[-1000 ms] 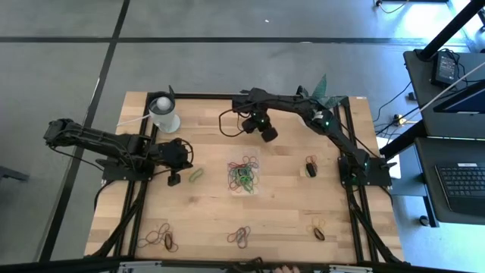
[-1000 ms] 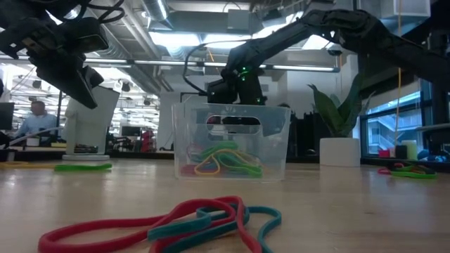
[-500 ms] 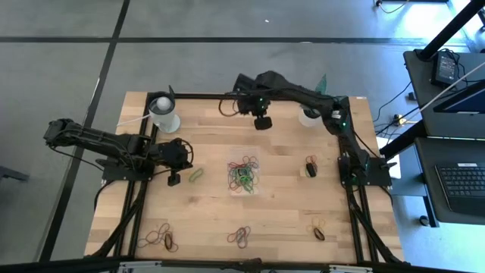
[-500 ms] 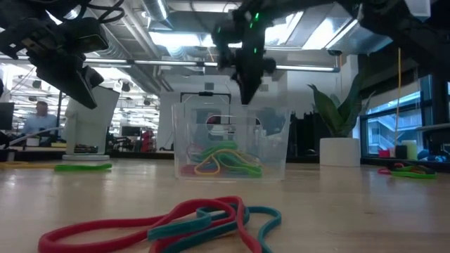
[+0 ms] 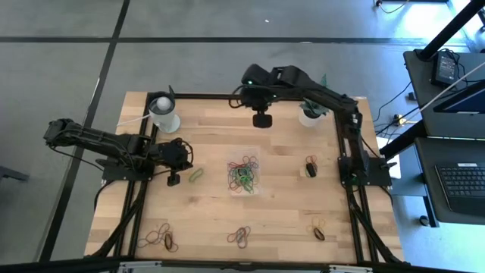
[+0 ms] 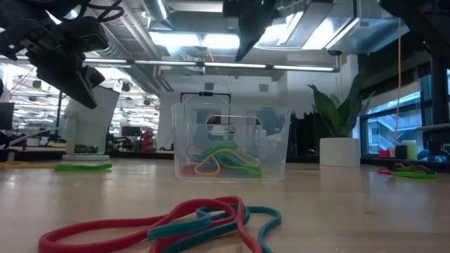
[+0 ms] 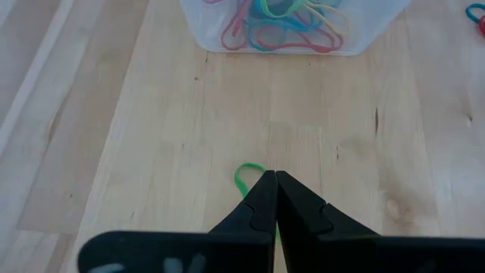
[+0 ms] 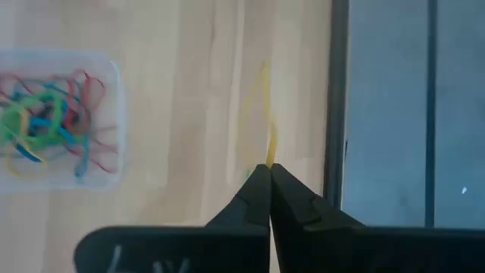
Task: Pick and place rubber bands into bin
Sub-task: Put the yellow rubber band into the transparent bin, then put the red rubber band into the transparent bin
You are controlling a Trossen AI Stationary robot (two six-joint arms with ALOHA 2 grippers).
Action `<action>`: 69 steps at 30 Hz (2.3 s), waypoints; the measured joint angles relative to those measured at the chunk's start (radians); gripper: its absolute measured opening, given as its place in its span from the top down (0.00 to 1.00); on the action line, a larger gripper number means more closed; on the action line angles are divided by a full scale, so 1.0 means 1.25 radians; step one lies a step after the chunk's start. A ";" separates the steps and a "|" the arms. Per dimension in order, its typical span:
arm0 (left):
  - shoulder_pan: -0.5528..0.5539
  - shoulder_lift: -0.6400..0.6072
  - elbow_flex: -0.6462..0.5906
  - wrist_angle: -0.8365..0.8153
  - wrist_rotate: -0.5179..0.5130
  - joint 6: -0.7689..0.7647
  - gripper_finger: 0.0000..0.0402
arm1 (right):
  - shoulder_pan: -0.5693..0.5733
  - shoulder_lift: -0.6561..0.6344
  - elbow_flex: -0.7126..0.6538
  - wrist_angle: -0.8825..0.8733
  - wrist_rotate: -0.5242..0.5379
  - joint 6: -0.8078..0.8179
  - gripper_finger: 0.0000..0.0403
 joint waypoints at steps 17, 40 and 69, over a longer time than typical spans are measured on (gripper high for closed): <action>-0.009 0.000 0.000 0.004 0.006 -0.006 1.00 | 0.238 -0.034 -0.001 0.003 -0.001 0.132 1.00; -0.009 0.000 0.000 0.004 0.012 -0.043 1.00 | 0.346 -0.033 -0.594 0.512 0.008 0.385 0.97; -0.144 0.033 0.058 -0.038 0.025 -0.051 1.00 | 0.469 -0.167 -0.581 0.411 0.074 0.623 0.97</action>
